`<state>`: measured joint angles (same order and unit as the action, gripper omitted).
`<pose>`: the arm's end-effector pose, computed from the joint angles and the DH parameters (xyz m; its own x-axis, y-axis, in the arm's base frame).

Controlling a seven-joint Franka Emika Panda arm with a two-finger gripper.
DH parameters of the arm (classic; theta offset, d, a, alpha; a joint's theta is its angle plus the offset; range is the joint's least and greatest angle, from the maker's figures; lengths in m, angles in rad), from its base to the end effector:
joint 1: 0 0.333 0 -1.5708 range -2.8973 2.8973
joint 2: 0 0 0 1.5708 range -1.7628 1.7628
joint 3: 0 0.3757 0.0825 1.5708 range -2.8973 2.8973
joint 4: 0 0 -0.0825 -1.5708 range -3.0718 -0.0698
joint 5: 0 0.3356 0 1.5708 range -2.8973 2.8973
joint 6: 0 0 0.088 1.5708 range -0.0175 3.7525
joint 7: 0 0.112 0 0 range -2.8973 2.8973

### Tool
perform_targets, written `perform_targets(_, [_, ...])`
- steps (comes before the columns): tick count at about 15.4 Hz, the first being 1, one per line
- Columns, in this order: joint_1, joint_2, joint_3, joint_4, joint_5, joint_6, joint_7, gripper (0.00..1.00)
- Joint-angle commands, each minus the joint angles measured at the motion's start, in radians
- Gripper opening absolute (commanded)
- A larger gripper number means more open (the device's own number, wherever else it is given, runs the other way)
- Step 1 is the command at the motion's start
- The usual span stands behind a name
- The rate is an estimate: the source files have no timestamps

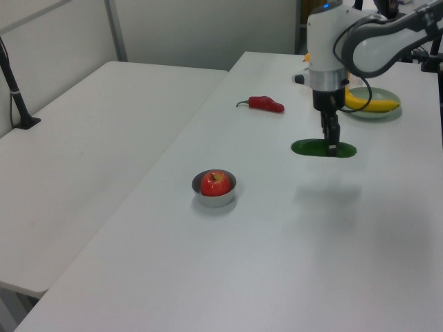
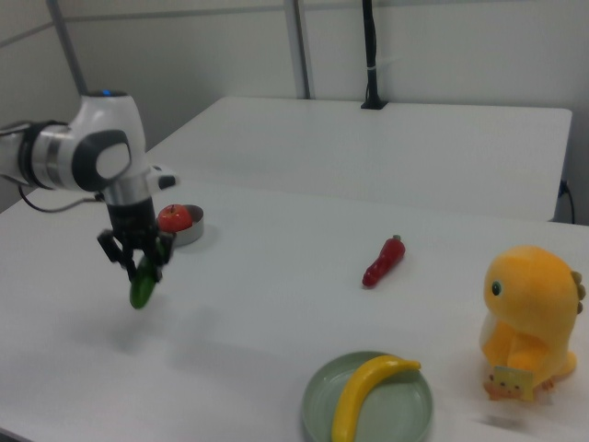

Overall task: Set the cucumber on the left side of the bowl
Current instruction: 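Carry the cucumber to beside the silver bowl and lower it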

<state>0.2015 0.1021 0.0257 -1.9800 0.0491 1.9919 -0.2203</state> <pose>0.5167 0.1223 0.4867 0.9070 0.4137 -0.0784 0.4095 -0.9100 -0.0641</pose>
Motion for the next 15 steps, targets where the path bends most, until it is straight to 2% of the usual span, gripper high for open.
perform_targets(1, [0.070, 0.056, -0.007, 0.169, 0.046, -0.035, 0.067, 0.00])
perform_targets(5, [0.125, 0.183, -0.007, 0.343, 0.047, -0.002, 0.156, 0.00])
perform_targets(7, [0.147, 0.241, -0.007, 0.395, 0.047, 0.056, 0.196, 0.00])
perform_targets(12, [0.203, 0.361, -0.007, 0.402, 0.041, 0.374, 0.252, 0.00])
perform_targets(15, [0.236, 0.406, -0.009, 0.411, 0.040, 0.472, 0.271, 0.00])
